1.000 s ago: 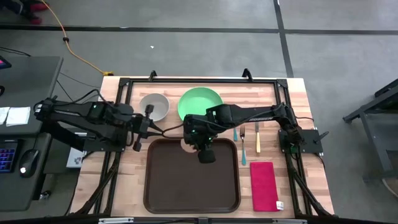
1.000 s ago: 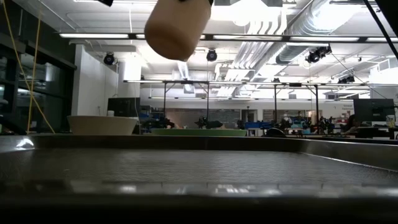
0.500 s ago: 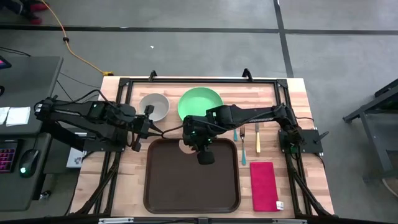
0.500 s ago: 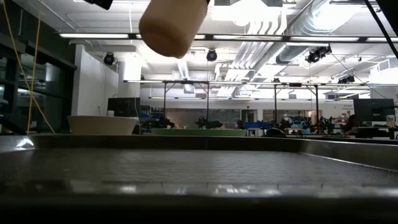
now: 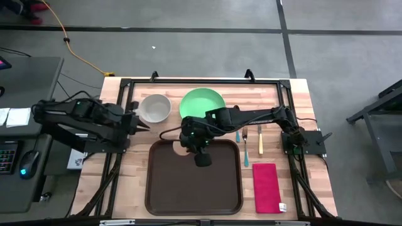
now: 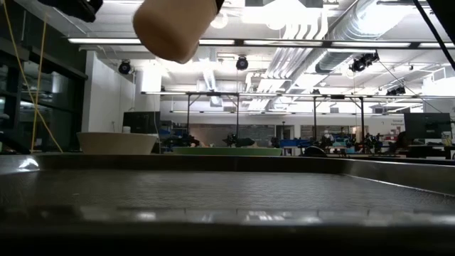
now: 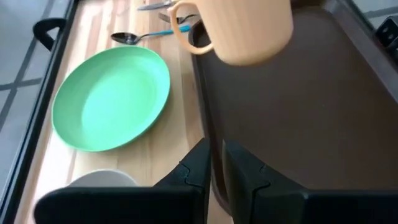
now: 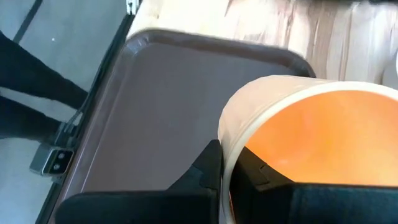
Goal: Set up tray
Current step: Put the orange cup on the brown serving tray
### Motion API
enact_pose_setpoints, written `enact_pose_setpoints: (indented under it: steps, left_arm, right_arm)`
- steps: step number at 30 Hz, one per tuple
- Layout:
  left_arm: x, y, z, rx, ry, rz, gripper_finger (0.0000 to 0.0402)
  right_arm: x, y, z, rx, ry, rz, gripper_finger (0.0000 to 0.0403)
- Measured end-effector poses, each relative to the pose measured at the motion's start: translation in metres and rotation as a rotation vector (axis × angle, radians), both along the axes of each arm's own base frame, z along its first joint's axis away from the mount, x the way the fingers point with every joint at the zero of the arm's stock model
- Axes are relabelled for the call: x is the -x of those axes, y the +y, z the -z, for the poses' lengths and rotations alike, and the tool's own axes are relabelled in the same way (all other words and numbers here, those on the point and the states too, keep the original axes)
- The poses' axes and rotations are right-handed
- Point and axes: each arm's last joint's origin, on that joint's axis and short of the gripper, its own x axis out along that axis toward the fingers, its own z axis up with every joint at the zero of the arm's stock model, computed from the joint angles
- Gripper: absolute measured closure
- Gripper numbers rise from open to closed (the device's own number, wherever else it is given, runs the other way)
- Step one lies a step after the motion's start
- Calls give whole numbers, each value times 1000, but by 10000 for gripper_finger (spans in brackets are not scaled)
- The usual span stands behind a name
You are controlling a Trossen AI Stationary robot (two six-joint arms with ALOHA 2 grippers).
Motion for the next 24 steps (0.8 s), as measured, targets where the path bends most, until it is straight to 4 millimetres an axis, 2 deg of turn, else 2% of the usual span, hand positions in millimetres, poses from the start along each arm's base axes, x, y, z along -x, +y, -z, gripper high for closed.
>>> enact_pose_setpoints:
  steps: [7,14,24]
  left_arm:
    - [21,5,1,-28,4,-46,328]
    - [32,9,4,-69,22,-108,328]
    - [52,13,7,-90,-67,-137,328]
  right_arm:
    - [-4,0,-3,-6,-54,3,403]
    - [-7,0,-6,-4,-99,11,403]
    - [-19,0,6,-15,-109,16,403]
